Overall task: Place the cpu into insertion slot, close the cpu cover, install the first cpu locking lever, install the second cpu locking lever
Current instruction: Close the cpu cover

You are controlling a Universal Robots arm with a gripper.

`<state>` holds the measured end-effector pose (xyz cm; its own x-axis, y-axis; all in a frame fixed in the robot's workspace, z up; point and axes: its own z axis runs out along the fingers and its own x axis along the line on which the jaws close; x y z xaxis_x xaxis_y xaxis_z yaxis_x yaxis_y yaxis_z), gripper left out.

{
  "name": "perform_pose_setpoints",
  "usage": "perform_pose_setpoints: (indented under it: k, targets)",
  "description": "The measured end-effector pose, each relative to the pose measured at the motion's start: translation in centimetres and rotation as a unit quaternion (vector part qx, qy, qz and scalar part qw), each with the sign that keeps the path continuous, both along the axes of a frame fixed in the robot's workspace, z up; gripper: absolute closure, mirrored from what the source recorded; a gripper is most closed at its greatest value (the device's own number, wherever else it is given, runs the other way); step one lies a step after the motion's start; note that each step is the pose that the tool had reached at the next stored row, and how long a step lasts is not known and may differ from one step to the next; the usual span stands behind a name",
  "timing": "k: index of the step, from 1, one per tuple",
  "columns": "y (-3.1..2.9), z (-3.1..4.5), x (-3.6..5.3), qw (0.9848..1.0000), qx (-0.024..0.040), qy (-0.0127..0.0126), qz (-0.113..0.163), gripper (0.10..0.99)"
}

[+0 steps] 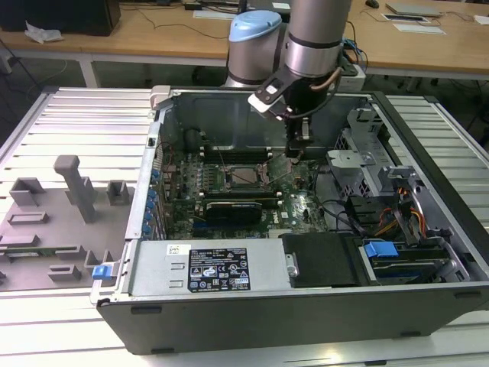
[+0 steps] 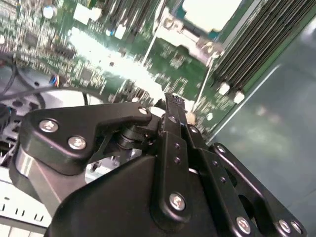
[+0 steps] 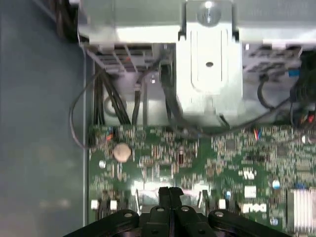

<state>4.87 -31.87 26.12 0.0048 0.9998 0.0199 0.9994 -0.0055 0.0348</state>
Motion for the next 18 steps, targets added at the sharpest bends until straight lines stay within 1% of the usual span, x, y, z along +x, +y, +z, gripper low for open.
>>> perform_pose_setpoints:
  k: [1, 5, 7, 8, 11, 13, 15, 18]
  targets:
    - [0.0, 0.0, 0.38, 1.0, 0.0, 0.0006, 0.0, 0.98]
    - [0.0, -0.34, 1.22, 1.0, -0.0001, 0.0014, 0.0, 0.98]
    - [0.0, -0.55, 1.46, 1.0, -0.0002, 0.002, 0.0, 0.98]
    - [0.0, -0.74, 1.59, 1.0, -0.0002, 0.0028, 0.0, 0.98]
    - [0.0, -1.3, 1.75, 1.0, -0.0002, 0.0047, 0.0, 0.98]
    - [0.0, -1.72, 1.8, 1.0, -0.0002, 0.0064, 0.0, 0.98]
    - [0.0, -1.95, 1.81, 1.0, -0.0002, 0.008, 0.0, 0.98]
    - [0.0, -1.95, 1.81, 1.0, -0.0003, 0.008, 0.0, 0.98]
